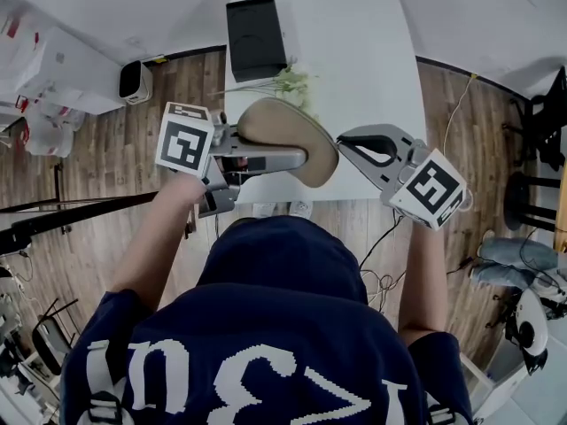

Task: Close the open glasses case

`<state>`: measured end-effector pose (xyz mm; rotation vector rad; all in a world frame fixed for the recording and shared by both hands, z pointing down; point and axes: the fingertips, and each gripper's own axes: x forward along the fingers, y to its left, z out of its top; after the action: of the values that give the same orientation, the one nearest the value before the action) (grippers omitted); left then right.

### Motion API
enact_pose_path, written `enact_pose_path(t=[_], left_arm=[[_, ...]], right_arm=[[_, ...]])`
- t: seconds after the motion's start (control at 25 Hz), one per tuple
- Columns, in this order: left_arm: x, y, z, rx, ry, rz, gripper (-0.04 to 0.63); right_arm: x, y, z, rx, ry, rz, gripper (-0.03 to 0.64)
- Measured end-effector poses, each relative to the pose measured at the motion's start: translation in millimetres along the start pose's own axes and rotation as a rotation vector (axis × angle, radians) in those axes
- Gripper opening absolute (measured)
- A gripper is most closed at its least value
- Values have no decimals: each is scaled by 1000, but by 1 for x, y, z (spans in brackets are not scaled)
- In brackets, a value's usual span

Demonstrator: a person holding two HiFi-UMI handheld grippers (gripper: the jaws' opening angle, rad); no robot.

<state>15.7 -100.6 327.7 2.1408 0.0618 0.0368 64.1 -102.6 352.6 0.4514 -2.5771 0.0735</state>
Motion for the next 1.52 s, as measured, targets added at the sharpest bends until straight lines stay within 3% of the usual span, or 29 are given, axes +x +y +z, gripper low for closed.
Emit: enact_pose_path(t=[0.32, 0.44, 0.52, 0.68, 0.76, 1.16, 1.4, 1.52], left_arm=[[28, 1, -35, -44, 108, -10, 278], [37, -1, -43, -16, 140, -3, 279], [32, -1, -34, 8, 101, -8, 282], [10, -3, 2, 36, -84, -14, 281], [5, -4, 8, 55, -97, -8, 282], [17, -17, -37, 0, 165, -69, 273], [27, -27, -64, -25, 319, -121, 273], [28, -26, -66, -19, 316, -126, 275]], right_arm=[[12, -2, 18, -14, -95, -8, 23], [12, -4, 26, -15, -145, -21, 23], [6, -6, 25, 2, -164, -19, 23], [-5, -5, 16, 22, -161, -9, 23], [-4, 4, 14, 18, -145, 12, 23], [-16, 4, 9, 4, -112, -11, 23], [-15, 15, 20, -80, -47, 80, 23], [-15, 16, 20, -101, -18, 96, 23]])
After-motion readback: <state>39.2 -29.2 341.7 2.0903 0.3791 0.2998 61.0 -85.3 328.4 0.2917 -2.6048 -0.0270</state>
